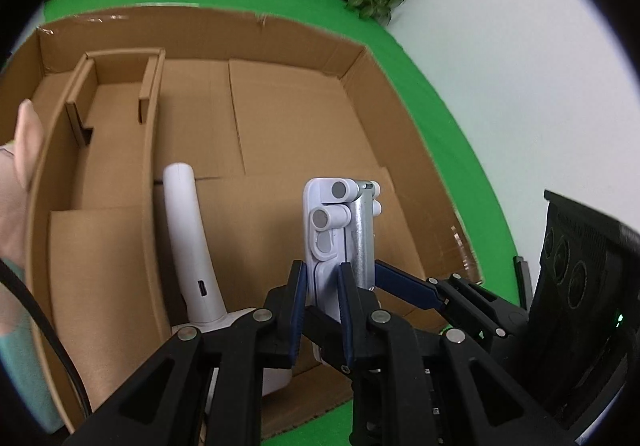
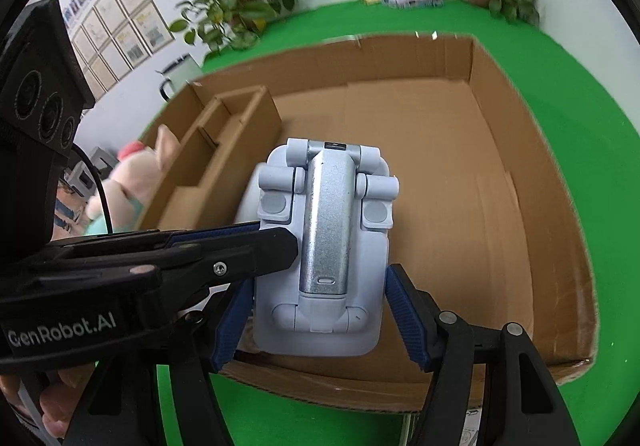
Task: Organize objects
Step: 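Lower the phone stand into the box beside the fan and release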
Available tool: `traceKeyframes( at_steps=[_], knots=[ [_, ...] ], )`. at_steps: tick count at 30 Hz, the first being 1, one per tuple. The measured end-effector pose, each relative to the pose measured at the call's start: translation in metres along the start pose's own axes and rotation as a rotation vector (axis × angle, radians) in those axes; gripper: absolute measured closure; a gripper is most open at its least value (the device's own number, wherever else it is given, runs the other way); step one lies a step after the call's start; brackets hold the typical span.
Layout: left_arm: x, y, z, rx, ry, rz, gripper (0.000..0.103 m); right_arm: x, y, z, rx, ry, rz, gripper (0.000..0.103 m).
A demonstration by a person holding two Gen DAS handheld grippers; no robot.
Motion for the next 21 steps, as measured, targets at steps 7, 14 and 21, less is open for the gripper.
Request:
traceKeyframes(
  at_steps=[7,14,21],
  knots=[
    [0.006,-0.018,0.006,-0.033,0.011,0.04,0.089,0.007,-0.024,-0.015,-0.022,-0.061,0.079,0.039],
    [0.005,-0.014,0.006,-0.016,0.01,0.038,0.089,0.009,-0.026,-0.007,-0.078,-0.037,0.098,0.037],
    [0.005,0.032,0.012,-0.013,-0.003,-0.073,0.089,-0.001,-0.011,-0.02,-0.11,-0.081,0.059,0.036]
  ],
)
Point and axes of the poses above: each gripper's, at about its wrist camera, not at the fingertips, and y roughly against the way its jaws point, z to its left, x to its underside, the point moved 4 cm from there along -y, roughly the way its jaws point, and after that the axes turned 14 degrees about -x, right-handed, at the moved point
